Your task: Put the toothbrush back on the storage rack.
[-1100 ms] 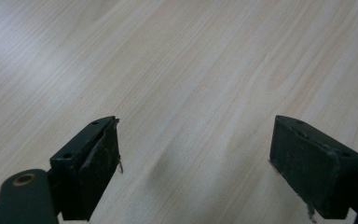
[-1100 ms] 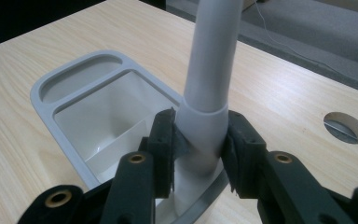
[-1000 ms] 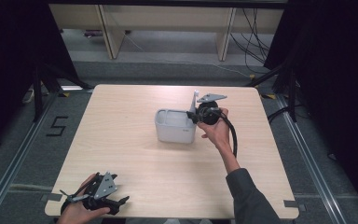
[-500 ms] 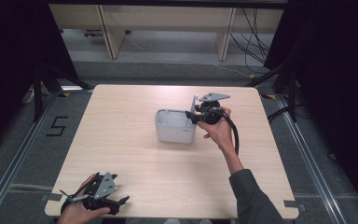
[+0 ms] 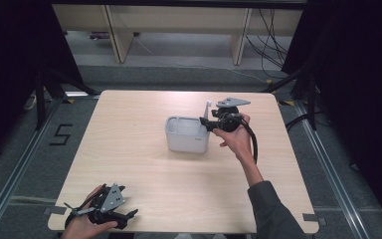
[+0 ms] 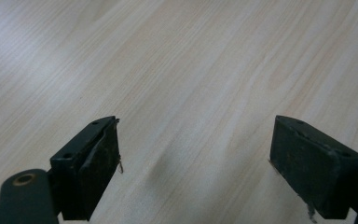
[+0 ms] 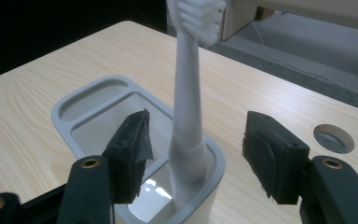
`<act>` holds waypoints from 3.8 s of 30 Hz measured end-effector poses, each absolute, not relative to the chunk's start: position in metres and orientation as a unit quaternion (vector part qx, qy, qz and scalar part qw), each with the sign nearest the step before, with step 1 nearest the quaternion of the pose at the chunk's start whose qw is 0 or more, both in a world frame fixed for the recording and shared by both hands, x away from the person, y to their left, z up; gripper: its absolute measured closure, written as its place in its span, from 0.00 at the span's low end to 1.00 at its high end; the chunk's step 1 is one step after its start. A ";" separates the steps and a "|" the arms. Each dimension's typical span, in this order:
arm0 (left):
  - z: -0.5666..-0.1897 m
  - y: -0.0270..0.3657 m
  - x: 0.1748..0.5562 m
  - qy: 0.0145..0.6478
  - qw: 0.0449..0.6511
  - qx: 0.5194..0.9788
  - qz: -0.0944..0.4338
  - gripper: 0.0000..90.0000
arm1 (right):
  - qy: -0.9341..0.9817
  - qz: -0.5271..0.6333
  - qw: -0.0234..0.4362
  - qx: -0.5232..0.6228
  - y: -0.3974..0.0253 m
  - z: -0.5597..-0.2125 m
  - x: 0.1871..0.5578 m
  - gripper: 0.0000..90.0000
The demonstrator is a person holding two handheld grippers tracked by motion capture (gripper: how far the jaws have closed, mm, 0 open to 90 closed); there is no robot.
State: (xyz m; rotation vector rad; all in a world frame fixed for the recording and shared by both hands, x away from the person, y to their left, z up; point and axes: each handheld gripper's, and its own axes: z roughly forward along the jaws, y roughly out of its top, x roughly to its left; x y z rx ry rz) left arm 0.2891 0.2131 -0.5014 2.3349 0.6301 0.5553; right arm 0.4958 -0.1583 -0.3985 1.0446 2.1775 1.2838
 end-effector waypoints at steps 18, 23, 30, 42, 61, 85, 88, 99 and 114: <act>-0.502 0.212 0.288 0.244 0.331 0.887 0.210 0.17 | 0.778 0.463 0.201 0.374 -0.177 -0.394 0.479 0.37; -0.502 0.212 0.289 0.241 0.327 0.889 0.212 0.17 | 0.771 0.472 0.203 0.375 -0.181 -0.394 0.473 0.37; -0.502 0.212 0.289 0.243 0.329 0.888 0.211 0.17 | 0.771 0.476 0.200 0.372 -0.186 -0.394 0.464 0.35; -0.504 0.211 0.288 0.248 0.337 0.884 0.209 0.17 | 0.765 0.487 0.195 0.374 -0.188 -0.400 0.448 0.32; -0.502 0.212 0.289 0.241 0.327 0.889 0.211 0.17 | 0.772 0.473 0.197 0.375 -0.196 -0.412 0.431 0.28; -0.501 0.212 0.289 0.238 0.324 0.890 0.213 0.17 | 0.787 0.462 0.173 0.371 -0.201 -0.427 0.399 0.27; -0.501 0.212 0.289 0.239 0.325 0.890 0.213 0.17 | 0.788 0.466 0.172 0.363 -0.202 -0.429 0.398 0.27; -0.501 0.212 0.289 0.239 0.324 0.890 0.213 0.17 | 0.790 0.460 0.170 0.368 -0.204 -0.437 0.387 0.26; -0.501 0.212 0.289 0.239 0.325 0.890 0.213 0.17 | 0.787 0.462 0.156 0.379 -0.208 -0.445 0.371 0.25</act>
